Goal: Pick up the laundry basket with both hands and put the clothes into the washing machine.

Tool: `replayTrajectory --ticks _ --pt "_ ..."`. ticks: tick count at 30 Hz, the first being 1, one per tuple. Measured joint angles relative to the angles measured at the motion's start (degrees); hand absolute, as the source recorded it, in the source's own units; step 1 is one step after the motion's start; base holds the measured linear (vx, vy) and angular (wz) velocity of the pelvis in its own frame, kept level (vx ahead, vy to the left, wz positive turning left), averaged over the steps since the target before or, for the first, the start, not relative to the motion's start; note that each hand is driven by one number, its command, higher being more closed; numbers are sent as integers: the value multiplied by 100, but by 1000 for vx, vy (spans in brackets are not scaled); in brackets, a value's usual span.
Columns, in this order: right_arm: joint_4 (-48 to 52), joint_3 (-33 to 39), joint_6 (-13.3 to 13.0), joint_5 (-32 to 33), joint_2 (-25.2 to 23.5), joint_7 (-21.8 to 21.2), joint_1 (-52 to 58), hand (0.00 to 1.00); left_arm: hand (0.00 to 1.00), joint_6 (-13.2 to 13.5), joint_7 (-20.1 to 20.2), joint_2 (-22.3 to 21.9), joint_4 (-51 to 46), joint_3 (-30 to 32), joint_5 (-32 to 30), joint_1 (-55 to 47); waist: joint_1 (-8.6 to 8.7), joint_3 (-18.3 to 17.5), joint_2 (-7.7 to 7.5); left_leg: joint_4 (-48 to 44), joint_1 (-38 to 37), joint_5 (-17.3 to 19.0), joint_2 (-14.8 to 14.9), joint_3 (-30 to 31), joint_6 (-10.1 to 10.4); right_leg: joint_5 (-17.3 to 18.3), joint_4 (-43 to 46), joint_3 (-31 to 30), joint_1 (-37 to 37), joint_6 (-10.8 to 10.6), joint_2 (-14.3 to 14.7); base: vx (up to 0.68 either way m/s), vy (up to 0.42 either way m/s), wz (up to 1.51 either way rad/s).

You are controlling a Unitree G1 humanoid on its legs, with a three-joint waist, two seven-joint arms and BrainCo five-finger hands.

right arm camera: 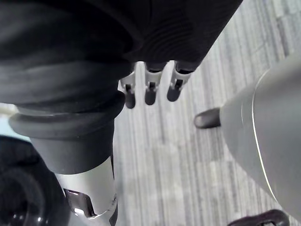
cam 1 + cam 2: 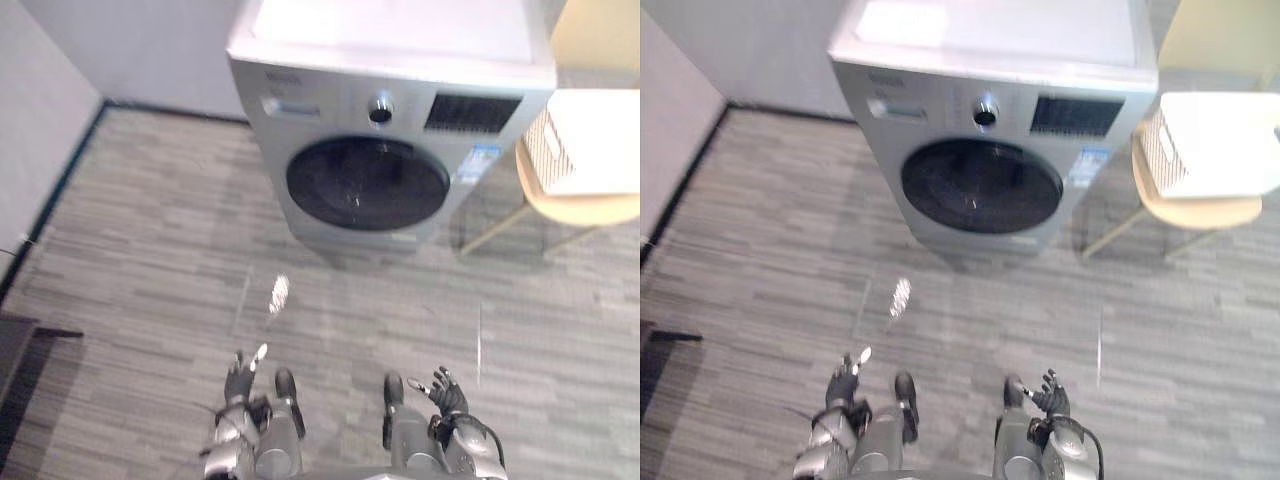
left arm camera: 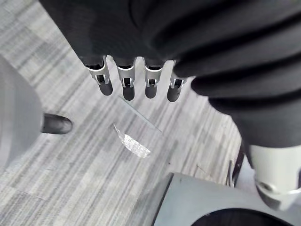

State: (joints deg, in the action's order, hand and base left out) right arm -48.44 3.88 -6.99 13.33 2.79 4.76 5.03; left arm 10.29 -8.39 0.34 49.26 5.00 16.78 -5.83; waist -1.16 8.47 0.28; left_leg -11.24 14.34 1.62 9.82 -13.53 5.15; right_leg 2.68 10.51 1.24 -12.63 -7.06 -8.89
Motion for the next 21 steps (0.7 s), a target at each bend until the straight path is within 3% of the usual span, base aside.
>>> replayTrajectory --ticks 5,8,9,15,20,21 --pt "-759 -42 201 -394 -3 -265 59 0 0 -188 280 48 847 659 -482 -150 -4 -665 -83 781 -713 -231 -249 317 34 72 -375 348 692 -25 -166 24 26 35" --pt "-1169 -6 284 -514 11 -378 35 0 0 -392 348 100 1267 1065 -784 -211 3 -972 -179 1550 -1189 -555 -382 353 67 68 -576 369 889 -26 -159 55 3 2" --pt "-1264 38 306 -518 23 -390 23 0 0 -442 350 104 1352 1137 -757 -199 8 -1065 -109 1697 -1250 -599 -396 406 65 65 -610 371 918 -27 -150 63 17 0" --pt "-1824 73 386 -723 123 -512 -120 0 0 -509 577 212 1495 1111 -829 -158 36 -1105 -161 1663 -1463 -630 -434 493 38 21 -674 371 1180 -53 -152 75 -2 2" --pt "-1831 53 381 -733 168 -631 -117 0 0 -501 581 249 1552 1004 -844 -114 75 -1072 -146 1565 -1501 -603 -445 932 37 214 -494 661 1362 -19 -167 30 -32 31" --pt "-1824 64 371 -722 168 -628 -137 0 0 -505 571 311 1593 930 -826 -34 160 -973 -176 1278 -1375 -490 -433 1153 54 297 -395 843 1456 31 -165 -54 -47 78"
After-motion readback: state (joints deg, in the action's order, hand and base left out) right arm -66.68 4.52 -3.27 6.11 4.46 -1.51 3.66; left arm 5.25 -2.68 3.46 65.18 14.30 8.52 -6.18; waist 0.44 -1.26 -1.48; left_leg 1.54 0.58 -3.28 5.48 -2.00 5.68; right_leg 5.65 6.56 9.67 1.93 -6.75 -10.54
